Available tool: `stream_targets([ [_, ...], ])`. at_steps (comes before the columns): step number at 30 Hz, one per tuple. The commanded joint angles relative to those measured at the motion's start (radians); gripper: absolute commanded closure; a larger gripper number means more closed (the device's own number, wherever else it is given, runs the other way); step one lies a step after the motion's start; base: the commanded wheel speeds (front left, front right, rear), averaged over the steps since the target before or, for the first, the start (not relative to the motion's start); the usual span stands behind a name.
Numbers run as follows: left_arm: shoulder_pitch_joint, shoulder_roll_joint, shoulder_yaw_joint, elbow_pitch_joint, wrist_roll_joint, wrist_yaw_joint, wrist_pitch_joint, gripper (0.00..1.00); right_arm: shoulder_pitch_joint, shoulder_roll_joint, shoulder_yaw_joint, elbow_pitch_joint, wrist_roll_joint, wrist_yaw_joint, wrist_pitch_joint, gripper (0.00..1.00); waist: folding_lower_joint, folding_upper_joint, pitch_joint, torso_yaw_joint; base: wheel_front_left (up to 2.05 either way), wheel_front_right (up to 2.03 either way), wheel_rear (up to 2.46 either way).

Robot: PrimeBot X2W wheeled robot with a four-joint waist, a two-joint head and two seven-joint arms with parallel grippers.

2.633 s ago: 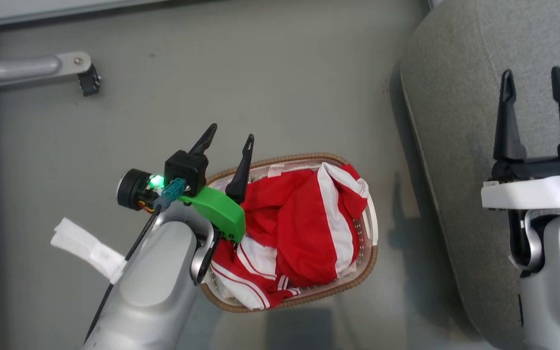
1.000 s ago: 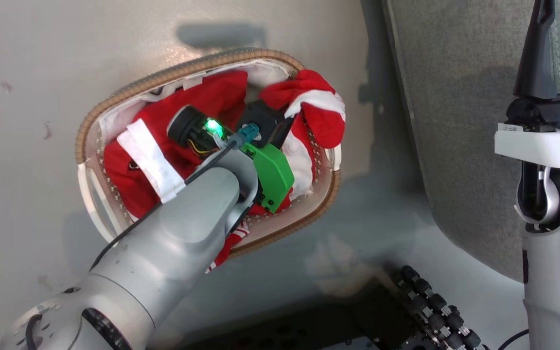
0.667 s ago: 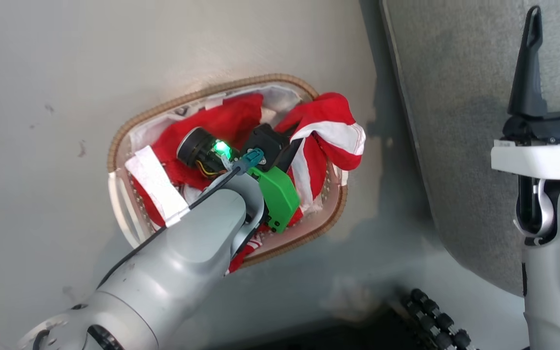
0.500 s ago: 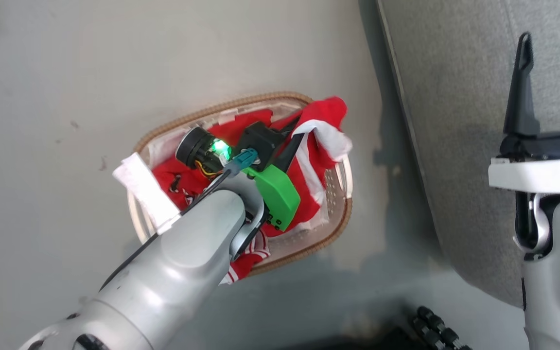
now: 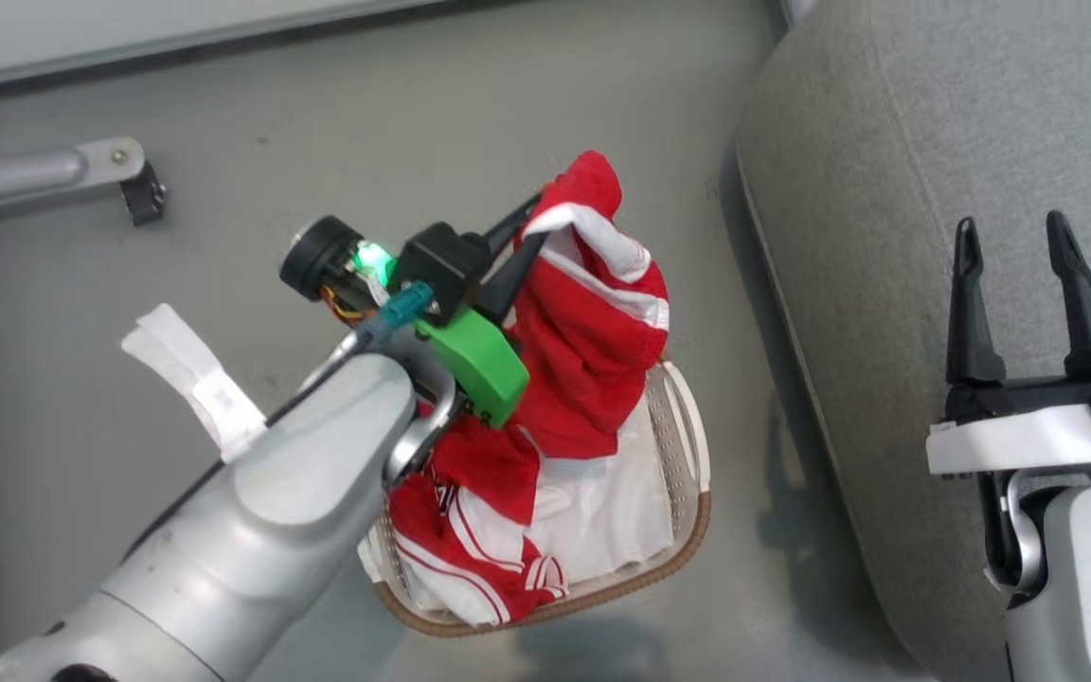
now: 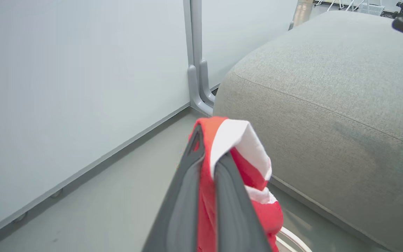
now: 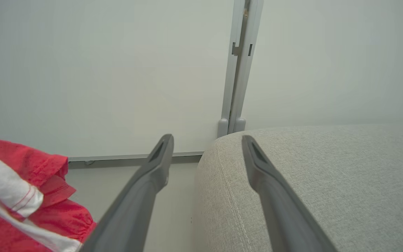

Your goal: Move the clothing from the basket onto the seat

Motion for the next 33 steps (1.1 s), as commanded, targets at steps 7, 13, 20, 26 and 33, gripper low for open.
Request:
stream_targets([
  [7, -0.135, 0.071, 0.033, -0.039, 0.021, -0.009, 0.050, 1.00, 0.060, -0.003, 0.031, 0.023, 0.010, -0.001, -0.002, 0.00, 0.0001, 0.0000, -0.240, 0.029, 0.00, 0.00, 0.00],
  [13, -0.205, 0.114, 0.063, -0.080, 0.005, -0.004, 0.103, 1.00, 0.074, -0.003, 0.084, 0.035, 0.018, -0.001, -0.002, 0.00, 0.0001, 0.0000, -0.289, 0.008, 0.00, 0.00, 0.00],
  [20, -0.241, 0.137, 0.081, -0.111, -0.011, 0.007, 0.141, 1.00, 0.082, -0.003, 0.162, 0.050, 0.010, -0.001, -0.002, 0.00, 0.0001, 0.0000, -0.326, -0.002, 0.00, 0.00, 0.00],
  [26, -0.231, 0.124, 0.069, -0.143, -0.018, 0.009, 0.149, 1.00, 0.077, -0.003, 0.224, 0.081, -0.003, -0.001, -0.002, 0.00, 0.0001, 0.0000, -0.356, 0.008, 0.00, 0.00, 0.00],
  [33, -0.201, 0.106, 0.037, -0.211, -0.010, 0.008, 0.152, 1.00, 0.044, -0.004, 0.318, 0.156, -0.048, -0.001, -0.002, 0.00, 0.0001, 0.0000, -0.379, 0.030, 0.00, 0.00, 0.00],
])
